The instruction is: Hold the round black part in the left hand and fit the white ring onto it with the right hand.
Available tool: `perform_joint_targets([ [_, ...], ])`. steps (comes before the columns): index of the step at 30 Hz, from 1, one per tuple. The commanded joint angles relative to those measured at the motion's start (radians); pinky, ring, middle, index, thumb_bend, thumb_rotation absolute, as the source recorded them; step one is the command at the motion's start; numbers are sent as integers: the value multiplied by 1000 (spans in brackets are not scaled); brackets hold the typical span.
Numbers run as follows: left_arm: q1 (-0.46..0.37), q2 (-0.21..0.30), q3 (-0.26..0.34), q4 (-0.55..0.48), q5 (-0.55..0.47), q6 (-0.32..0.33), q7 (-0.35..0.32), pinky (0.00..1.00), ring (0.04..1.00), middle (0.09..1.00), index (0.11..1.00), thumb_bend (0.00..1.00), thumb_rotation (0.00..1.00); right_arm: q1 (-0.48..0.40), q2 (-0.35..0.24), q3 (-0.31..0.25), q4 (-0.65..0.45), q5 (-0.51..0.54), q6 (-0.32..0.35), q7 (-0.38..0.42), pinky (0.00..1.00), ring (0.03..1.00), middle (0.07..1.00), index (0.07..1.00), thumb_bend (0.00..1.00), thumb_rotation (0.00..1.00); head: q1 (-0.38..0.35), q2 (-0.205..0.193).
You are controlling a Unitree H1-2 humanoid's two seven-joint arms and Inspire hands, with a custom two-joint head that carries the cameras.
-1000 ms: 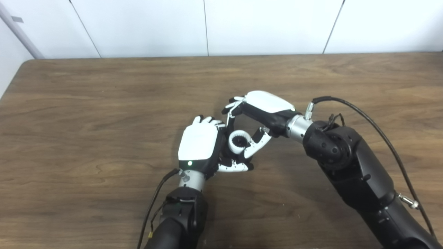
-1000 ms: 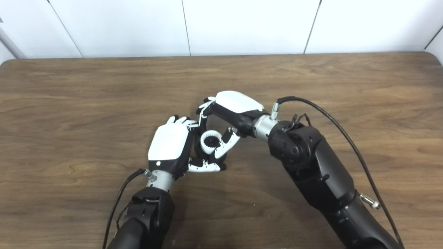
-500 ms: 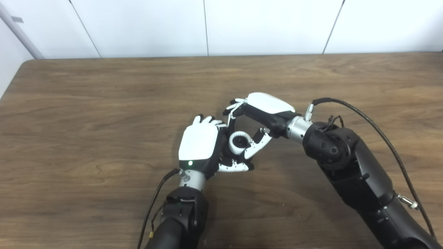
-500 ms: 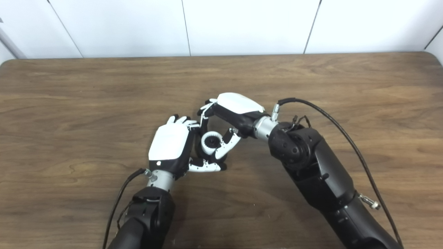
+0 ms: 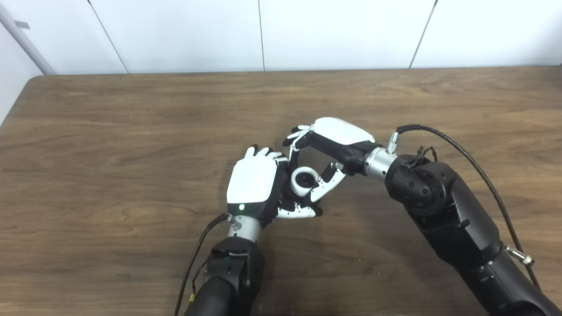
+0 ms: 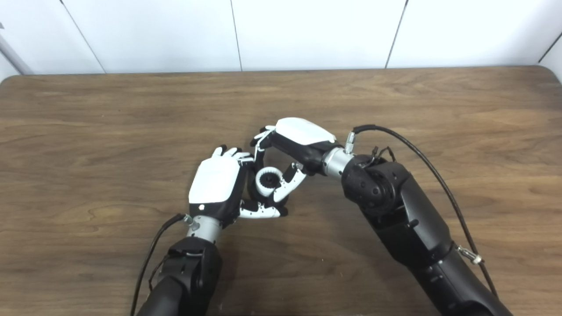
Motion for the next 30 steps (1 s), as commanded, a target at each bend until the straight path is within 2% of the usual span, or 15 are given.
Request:
perform_joint_targets([
  [1,26,1,-18,48,-26,-4,-76,974,894,799,481,525,58,-40,-14,-6,-33,-18,-3,1,965,946,853,491,524,157,1,0],
  [5,25,1,-19,49,-21,-1,-76,973,894,801,481,525,59,-40,-14,-8,-37,-18,-2,6,969,948,858,492,524,157,1,0],
  [6,26,1,-20,49,-21,-1,-75,971,893,800,481,525,59,-40,-14,-9,-38,-17,-2,8,967,947,858,536,751,223,1,0],
  [7,26,2,-20,49,-20,-1,-76,971,893,798,482,525,59,-41,-14,-9,-39,-18,-1,9,965,947,859,567,897,264,1,0],
  [9,25,3,-21,50,-18,-1,-77,970,891,794,481,526,59,-41,-13,-8,-39,-25,-2,10,965,947,861,588,975,284,2,-1],
  [17,26,6,-20,54,-24,-7,-67,965,888,788,481,525,58,-41,-11,-8,-40,-37,-7,11,957,947,867,626,1000,311,2,0],
  [30,26,4,-17,53,-26,-2,-75,975,894,791,481,525,57,-38,-16,-14,-36,-33,-24,-1,949,943,862,628,1000,314,-2,2],
])
